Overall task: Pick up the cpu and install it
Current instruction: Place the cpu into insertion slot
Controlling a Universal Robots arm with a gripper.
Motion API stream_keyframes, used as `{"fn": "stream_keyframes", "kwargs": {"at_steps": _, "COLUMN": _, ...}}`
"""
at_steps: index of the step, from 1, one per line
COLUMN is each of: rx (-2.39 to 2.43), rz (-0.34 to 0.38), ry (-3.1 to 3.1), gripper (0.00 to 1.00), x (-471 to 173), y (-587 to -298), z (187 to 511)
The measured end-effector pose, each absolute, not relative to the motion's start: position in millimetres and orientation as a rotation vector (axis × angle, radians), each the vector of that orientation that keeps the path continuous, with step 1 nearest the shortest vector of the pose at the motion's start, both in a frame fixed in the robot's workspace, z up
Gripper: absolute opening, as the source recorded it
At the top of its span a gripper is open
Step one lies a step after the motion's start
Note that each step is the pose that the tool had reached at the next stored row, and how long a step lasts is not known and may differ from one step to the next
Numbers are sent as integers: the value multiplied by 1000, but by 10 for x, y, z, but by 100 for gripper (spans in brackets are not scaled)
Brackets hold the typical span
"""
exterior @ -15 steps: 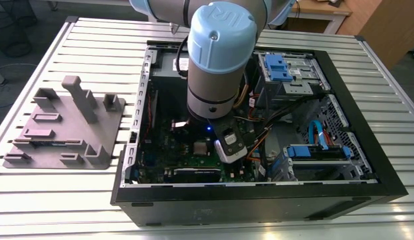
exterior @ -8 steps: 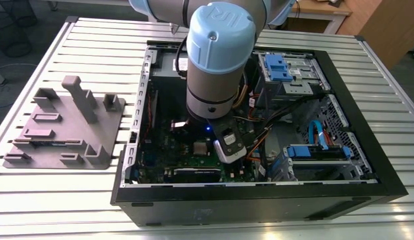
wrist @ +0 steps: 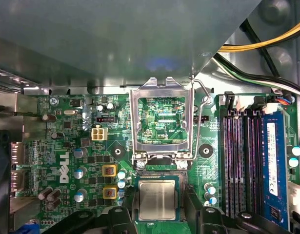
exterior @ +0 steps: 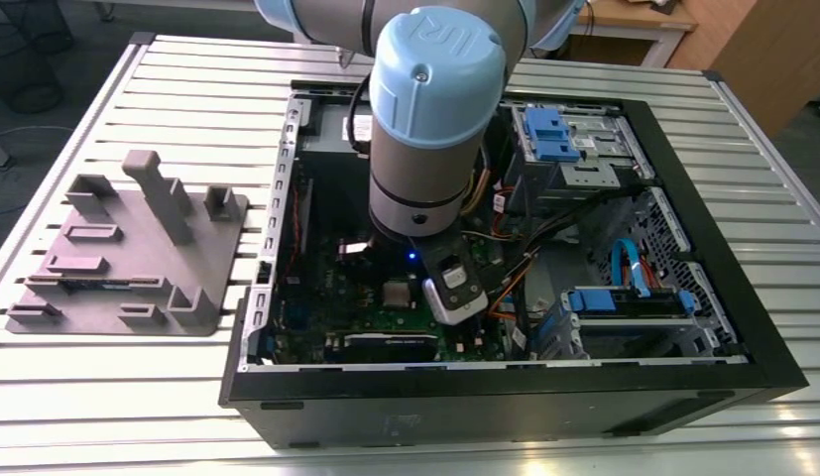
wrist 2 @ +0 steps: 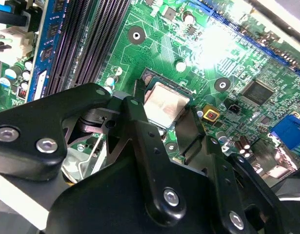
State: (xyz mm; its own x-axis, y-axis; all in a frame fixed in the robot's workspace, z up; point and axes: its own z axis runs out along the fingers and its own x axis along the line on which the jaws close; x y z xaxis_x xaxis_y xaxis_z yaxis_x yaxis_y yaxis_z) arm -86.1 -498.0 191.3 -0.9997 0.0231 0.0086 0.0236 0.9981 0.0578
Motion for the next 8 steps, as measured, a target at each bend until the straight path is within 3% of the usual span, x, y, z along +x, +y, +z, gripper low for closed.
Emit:
{"fn": "stream_keyframes", "kwargs": {"at_steps": 5, "rx": -37, "rz": -91, "ry": -3132, "gripper": 51, "x": -862, "y": -4980, "z": 1911}}
{"fn": "stream_keyframes", "kwargs": {"at_steps": 6, "rx": -37, "rz": -90, "ry": -3132, "gripper": 44, "x": -862, "y": -4981, "z": 1912}}
{"fn": "stream_keyframes", "kwargs": {"at_steps": 8, "rx": -37, "rz": -91, "ry": -3132, "gripper": 42, "x": -862, "y": -4980, "z": 1910}}
